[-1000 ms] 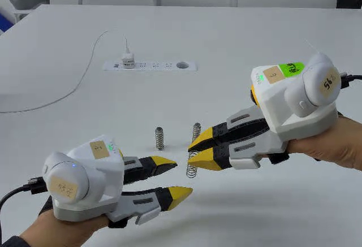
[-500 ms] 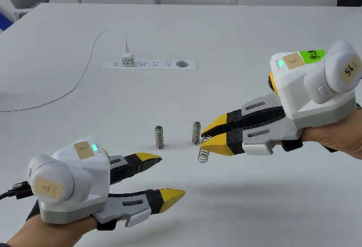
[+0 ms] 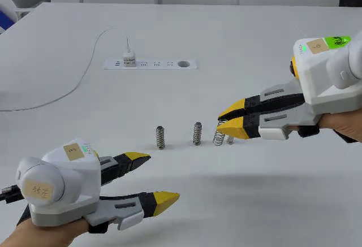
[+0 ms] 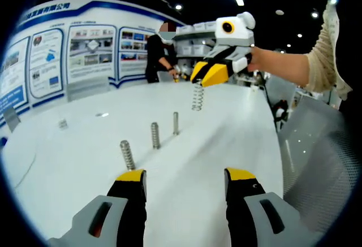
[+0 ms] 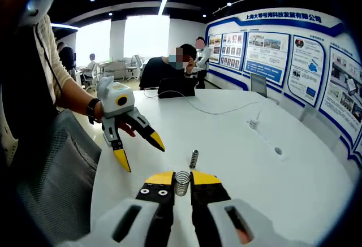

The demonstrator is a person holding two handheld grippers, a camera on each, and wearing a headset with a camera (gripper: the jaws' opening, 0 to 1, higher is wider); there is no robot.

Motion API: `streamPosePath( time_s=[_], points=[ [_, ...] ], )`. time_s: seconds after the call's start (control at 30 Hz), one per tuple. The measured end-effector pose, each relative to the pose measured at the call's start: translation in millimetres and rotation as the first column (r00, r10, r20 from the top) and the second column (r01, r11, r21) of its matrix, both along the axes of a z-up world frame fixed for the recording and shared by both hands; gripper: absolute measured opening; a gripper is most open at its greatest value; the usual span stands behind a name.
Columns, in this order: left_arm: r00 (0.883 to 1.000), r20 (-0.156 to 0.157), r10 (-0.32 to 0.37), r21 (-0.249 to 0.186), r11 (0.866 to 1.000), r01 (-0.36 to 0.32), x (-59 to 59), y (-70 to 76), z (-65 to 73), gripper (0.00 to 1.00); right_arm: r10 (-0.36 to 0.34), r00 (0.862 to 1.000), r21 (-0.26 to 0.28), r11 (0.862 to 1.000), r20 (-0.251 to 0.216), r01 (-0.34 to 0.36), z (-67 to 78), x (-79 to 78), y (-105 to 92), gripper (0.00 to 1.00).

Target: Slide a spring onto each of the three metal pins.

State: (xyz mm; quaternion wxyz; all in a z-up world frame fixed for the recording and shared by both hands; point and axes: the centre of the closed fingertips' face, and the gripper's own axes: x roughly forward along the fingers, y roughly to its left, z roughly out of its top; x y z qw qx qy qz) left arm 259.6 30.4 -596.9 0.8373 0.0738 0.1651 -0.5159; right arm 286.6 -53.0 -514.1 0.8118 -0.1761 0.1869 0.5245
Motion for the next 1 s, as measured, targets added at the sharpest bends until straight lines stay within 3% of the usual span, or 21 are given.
streamPosePath(
  time_s=[0.2,0.57,1.0],
  points=[
    [1.0,-0.001,0.004,0.001,1.0,-0.004,0.6,1.9,-0.6,0.57,-0.052,0.998,-0.008,0.999,0.019,0.052,5.6,14.5,-15.1,0.11],
    [1.0,-0.005,0.004,0.003,1.0,-0.004,0.7,2.4,-2.1,0.59,-0.143,0.989,-0.034,0.989,0.036,0.144,2.1,42.2,-36.4,0.11],
    [1.0,-0.008,0.009,0.003,1.0,-0.009,0.8,3.6,-3.2,0.6,-0.235,0.972,-0.065,0.969,0.03,0.236,-17.9,65.5,-54.0,0.11]
  ],
)
